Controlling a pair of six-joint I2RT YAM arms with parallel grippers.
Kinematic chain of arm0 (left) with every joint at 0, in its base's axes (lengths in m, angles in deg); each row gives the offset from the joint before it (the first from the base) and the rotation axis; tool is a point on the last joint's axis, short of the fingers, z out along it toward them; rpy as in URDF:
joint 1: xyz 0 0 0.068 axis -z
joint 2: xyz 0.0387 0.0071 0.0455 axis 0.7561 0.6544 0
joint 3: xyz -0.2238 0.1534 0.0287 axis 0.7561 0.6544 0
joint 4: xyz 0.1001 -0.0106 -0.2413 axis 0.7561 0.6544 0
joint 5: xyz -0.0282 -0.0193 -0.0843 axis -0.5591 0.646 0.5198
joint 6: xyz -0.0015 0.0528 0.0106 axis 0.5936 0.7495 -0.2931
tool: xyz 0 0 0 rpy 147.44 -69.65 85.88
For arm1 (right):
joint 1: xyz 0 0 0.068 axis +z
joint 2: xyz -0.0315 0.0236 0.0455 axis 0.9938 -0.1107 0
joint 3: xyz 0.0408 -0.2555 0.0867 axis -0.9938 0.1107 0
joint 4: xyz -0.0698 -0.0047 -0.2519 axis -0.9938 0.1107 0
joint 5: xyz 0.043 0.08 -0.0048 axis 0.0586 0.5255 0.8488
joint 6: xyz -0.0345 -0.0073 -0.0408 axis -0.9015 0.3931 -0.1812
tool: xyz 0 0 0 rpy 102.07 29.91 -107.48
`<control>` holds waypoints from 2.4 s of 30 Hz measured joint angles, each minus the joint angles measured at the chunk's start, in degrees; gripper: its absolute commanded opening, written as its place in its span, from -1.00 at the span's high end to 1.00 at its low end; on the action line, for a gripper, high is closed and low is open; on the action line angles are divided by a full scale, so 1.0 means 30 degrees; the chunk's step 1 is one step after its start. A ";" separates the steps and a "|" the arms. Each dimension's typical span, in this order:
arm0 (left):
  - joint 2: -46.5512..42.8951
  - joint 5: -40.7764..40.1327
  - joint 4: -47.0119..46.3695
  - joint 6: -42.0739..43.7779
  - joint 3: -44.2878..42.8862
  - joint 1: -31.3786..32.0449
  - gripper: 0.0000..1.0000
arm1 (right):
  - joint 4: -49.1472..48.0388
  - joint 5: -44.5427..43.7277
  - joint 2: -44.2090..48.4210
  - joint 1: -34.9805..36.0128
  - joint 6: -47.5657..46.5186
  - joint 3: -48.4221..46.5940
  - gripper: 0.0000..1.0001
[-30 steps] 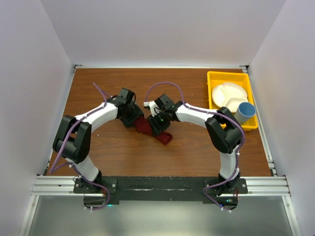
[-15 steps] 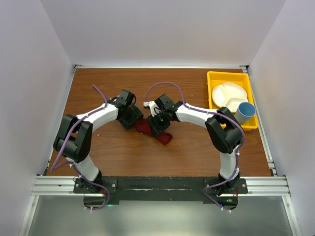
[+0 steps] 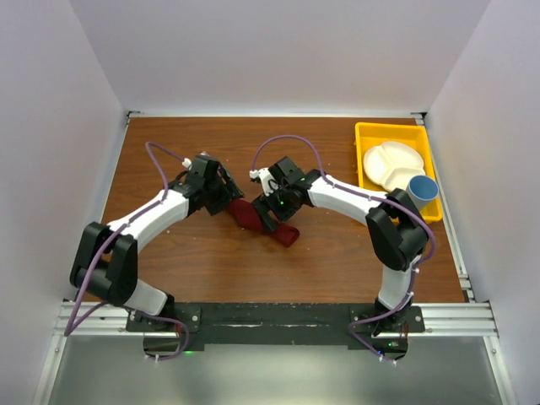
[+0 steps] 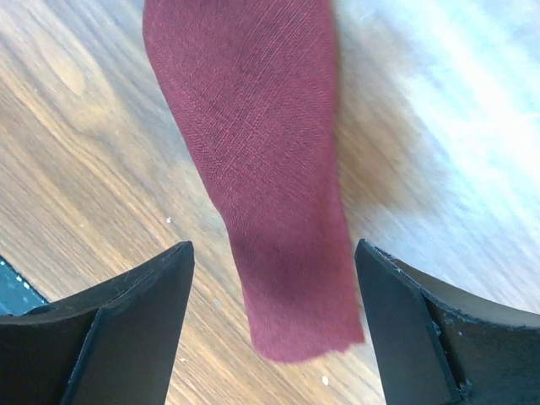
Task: Fold the napkin, place the utensils inside, and roll it up
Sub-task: Roll the napkin with the utensil
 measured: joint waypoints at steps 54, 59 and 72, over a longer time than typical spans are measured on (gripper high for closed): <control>-0.1406 0.4350 -0.5763 0.2703 0.2419 -0.1705 0.31 | -0.0379 -0.5661 0.1362 0.3475 -0.2747 0.0452 -0.78; -0.1727 0.4743 -0.6288 0.1851 0.3789 -0.2426 0.30 | -0.0291 -0.6637 0.0918 0.3993 -0.3534 0.0627 -0.79; -0.1588 0.6768 -0.8612 -0.0109 0.4583 -0.2936 0.30 | -0.0933 -0.8779 0.0117 0.4065 -0.3942 0.1909 -0.51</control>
